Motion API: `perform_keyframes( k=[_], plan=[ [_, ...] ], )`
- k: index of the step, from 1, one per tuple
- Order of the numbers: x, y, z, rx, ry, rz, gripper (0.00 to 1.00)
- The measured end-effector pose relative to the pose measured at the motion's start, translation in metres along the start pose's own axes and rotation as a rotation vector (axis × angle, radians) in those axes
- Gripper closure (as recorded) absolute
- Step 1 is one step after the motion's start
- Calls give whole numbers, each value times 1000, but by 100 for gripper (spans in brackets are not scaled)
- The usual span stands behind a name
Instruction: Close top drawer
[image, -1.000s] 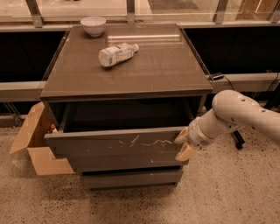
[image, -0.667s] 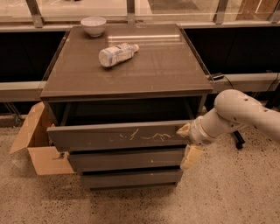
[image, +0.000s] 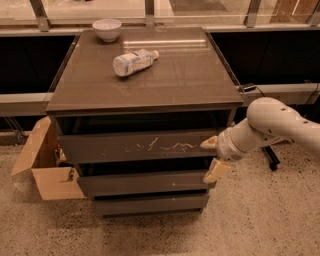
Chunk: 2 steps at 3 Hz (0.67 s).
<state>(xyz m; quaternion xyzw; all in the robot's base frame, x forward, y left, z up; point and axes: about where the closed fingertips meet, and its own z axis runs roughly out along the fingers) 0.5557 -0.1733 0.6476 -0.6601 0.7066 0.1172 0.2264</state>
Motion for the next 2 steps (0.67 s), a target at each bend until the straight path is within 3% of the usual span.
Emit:
perform_keyframes(
  k=[1,2],
  plan=[
    [-7,2,-13,18,-25,-15,16],
    [-10,23,-35,31,-45,-25,0]
  ],
)
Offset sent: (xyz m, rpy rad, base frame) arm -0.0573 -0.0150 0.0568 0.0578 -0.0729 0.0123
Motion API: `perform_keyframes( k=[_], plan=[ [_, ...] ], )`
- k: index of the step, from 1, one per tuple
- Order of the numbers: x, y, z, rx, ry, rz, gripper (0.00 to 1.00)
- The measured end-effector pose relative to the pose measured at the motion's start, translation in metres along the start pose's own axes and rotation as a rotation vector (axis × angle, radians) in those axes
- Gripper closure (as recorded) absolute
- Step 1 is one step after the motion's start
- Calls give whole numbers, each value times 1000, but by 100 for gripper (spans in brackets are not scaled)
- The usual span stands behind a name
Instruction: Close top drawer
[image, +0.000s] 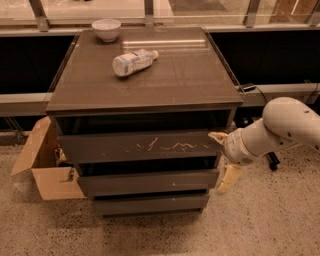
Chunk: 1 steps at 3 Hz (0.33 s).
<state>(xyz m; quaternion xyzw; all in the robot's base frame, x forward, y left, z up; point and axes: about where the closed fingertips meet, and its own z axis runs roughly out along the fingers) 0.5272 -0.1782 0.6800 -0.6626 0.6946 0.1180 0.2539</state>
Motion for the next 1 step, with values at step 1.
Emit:
perform_keyframes(
  k=[1],
  plan=[
    [3,38,-39,10,-1,28,0]
  ],
)
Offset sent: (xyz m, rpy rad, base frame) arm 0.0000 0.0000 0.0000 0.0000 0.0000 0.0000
